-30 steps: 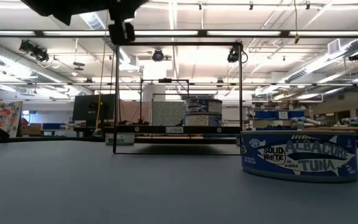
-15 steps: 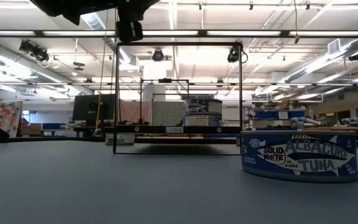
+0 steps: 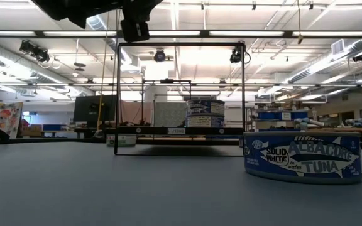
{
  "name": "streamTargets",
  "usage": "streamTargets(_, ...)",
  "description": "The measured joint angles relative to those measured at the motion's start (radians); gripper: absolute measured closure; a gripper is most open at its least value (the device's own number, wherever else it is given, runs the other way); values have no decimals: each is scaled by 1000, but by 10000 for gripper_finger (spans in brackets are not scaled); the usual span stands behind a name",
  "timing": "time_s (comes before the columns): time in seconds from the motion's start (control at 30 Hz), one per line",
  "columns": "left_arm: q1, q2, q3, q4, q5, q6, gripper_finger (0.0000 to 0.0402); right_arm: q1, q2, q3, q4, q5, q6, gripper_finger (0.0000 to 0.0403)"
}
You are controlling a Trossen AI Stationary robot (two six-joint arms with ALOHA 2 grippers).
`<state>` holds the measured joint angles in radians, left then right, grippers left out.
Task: Stack canned seafood by type on shelf
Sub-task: Put the green tuna can on the shelf aligned with the other green tuna can
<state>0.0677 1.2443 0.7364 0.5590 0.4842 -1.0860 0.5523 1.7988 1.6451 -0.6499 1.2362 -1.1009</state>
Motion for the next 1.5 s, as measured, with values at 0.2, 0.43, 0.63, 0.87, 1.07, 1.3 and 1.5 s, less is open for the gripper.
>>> streamTargets(0.2, -3, 23, 0, 74, 23, -18, 144, -4, 0, 0, 24, 0, -2, 264)
streamTargets(0.43, -2, 25, 0, 74, 31, -25, 163, -4, 0, 0, 28, -12, 0, 264)
streamTargets(0.63, 19, 25, 0, 67, 48, -28, 230, -4, 0, 0, 25, -16, -9, 264)
streamTargets(0.87, 50, 25, -1, 62, 76, -14, 246, -6, 0, 0, 18, -22, -21, 264)
streamTargets(1.07, 78, 25, -1, 76, 82, 30, 251, -7, 0, 0, 45, -30, 62, 210)
streamTargets(1.3, 149, 24, -1, 81, 111, 43, 260, -7, -2, 0, 65, 60, 197, 92)
streamTargets(1.5, 248, 24, -1, 79, 191, 44, 260, -6, -2, 0, 40, 137, 296, 134)
